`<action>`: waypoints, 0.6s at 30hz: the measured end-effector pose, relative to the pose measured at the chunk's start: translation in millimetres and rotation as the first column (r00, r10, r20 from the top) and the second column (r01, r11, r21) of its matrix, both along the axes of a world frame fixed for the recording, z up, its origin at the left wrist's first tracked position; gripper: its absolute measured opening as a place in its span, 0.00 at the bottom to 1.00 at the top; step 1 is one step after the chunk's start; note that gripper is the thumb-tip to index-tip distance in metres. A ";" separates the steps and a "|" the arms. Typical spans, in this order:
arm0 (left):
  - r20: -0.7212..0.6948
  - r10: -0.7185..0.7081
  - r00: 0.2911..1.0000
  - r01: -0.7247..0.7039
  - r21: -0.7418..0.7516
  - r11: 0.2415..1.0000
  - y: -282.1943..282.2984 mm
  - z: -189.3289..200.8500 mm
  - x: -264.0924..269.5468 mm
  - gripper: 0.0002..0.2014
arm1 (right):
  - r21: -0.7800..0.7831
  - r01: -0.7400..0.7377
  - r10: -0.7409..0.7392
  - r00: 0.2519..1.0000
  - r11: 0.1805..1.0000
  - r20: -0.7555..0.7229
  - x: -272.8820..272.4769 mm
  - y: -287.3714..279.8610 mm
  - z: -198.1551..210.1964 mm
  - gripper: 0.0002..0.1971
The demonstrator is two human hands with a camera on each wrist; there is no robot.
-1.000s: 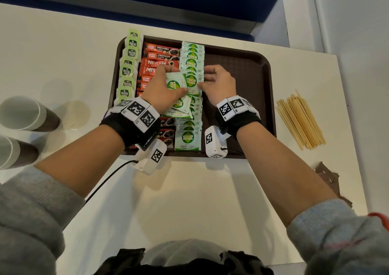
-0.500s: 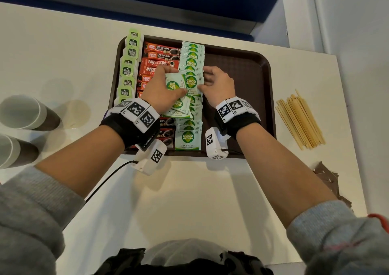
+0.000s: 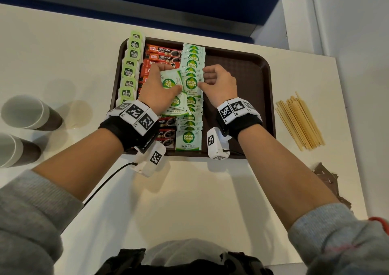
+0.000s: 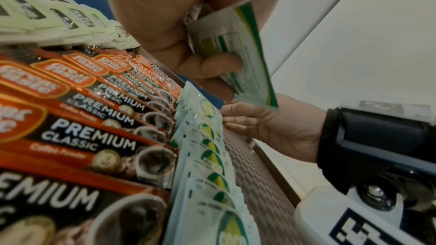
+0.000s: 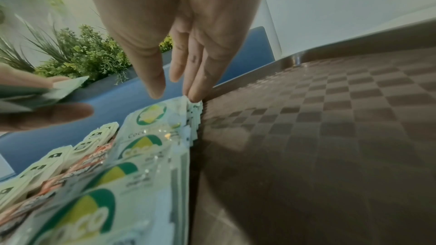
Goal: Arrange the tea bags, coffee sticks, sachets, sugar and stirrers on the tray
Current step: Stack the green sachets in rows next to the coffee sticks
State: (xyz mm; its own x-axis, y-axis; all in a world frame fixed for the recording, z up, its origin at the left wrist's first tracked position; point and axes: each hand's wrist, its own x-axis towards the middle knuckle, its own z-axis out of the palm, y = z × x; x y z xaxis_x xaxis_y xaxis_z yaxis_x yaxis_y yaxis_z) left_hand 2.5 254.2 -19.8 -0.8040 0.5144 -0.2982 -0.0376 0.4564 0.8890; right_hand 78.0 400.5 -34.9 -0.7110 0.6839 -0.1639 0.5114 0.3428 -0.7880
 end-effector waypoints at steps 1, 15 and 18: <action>0.009 0.007 1.000 -0.007 0.008 1.000 -0.2 0.5 0.1 0.20 | 0.034 0.002 -0.002 1.000 0.999 -0.010 0.0 -0.9 0.8 0.15; 0.039 -0.072 0.997 0.069 0.069 0.995 -7.2 5.3 9.8 0.23 | -0.006 -0.085 0.085 0.996 0.996 -0.002 6.1 -7.4 13.8 0.09; 0.044 -0.134 0.990 0.130 0.094 0.987 -10.0 6.2 10.7 0.27 | -0.115 -0.152 0.151 0.988 0.982 -0.011 5.9 -12.7 15.6 0.07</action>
